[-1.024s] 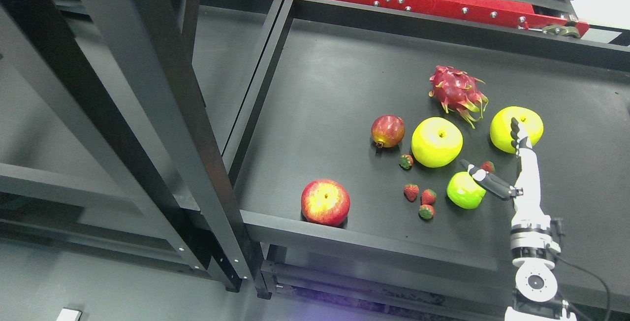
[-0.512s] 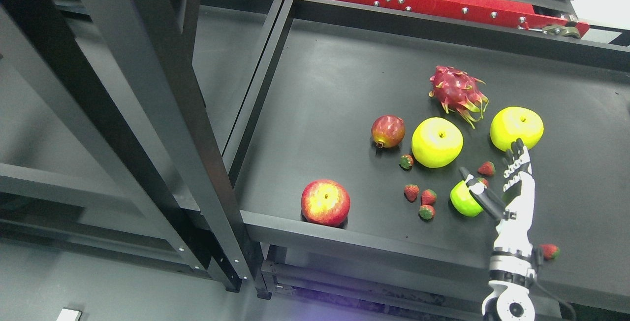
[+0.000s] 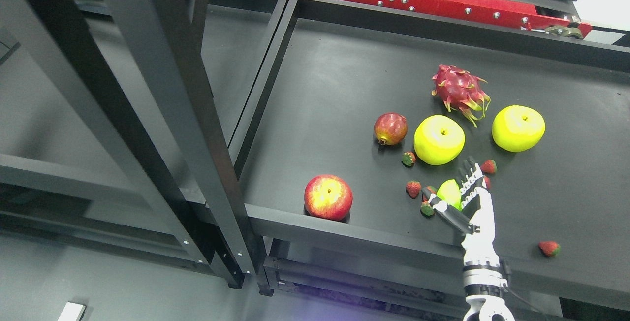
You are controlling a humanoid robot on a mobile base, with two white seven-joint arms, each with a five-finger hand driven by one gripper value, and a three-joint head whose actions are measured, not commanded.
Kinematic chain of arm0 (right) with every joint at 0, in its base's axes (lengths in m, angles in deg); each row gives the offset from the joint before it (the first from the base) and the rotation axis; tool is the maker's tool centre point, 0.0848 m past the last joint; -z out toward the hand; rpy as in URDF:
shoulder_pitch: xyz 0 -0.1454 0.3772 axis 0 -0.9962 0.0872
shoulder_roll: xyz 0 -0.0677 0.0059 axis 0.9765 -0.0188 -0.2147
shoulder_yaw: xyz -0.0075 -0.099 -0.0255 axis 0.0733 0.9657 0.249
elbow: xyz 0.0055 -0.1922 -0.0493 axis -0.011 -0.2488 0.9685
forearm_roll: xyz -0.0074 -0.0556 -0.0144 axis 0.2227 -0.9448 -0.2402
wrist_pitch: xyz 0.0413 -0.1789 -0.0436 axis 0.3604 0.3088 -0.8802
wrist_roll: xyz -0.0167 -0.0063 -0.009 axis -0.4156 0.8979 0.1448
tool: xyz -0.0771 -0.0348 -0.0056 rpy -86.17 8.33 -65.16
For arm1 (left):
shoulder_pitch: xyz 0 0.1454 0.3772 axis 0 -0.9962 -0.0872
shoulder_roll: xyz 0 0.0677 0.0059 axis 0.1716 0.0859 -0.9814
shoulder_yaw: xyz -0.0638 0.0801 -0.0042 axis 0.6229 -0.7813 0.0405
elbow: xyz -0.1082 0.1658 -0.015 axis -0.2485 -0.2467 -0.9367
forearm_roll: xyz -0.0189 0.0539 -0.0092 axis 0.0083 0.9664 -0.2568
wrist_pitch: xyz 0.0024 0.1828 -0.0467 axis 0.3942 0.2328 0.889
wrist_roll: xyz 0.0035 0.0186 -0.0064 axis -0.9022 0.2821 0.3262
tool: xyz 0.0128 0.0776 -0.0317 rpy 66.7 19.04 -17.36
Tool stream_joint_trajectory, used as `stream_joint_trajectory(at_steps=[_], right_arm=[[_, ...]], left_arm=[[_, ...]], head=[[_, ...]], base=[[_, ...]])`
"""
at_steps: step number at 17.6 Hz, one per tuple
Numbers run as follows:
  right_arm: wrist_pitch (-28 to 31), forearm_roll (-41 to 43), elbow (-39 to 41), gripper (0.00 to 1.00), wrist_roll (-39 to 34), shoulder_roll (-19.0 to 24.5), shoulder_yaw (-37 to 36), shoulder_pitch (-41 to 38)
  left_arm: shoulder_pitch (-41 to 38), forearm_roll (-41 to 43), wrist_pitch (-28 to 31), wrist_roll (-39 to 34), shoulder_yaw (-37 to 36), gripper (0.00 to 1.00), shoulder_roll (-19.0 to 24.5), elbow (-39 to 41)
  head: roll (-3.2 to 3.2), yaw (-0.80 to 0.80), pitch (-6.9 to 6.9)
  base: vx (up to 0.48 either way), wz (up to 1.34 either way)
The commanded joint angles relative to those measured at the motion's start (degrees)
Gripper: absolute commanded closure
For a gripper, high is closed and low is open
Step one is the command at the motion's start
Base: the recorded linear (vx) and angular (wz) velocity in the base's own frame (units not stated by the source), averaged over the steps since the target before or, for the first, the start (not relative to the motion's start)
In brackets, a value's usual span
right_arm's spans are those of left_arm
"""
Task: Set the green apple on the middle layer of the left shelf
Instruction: 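Open the right hand and withdraw it from the apple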
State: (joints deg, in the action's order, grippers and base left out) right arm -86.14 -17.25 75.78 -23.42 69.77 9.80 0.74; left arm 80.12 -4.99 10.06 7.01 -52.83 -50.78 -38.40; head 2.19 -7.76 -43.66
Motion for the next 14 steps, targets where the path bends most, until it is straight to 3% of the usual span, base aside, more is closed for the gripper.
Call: stream_joint_trajectory(at_steps=[1, 14], right_arm=[[0.79, 1.29, 3.56, 0.00, -0.55, -0.65, 1.86, -0.69], [0.79, 1.73, 4.44, 0.00, -0.55, -0.65, 0.36, -0.69]], left_arm=[[1.23, -0.06, -0.05, 0.02, 0.00, 0.00, 1.00, 0.00], [1.23, 0.03, 0.04, 0.02, 0.00, 0.00, 1.00, 0.00]], head=[[0.00, 0.00, 0.00], [0.00, 0.00, 0.00]], base=[[-0.043, 0.06], [-0.063, 0.01]])
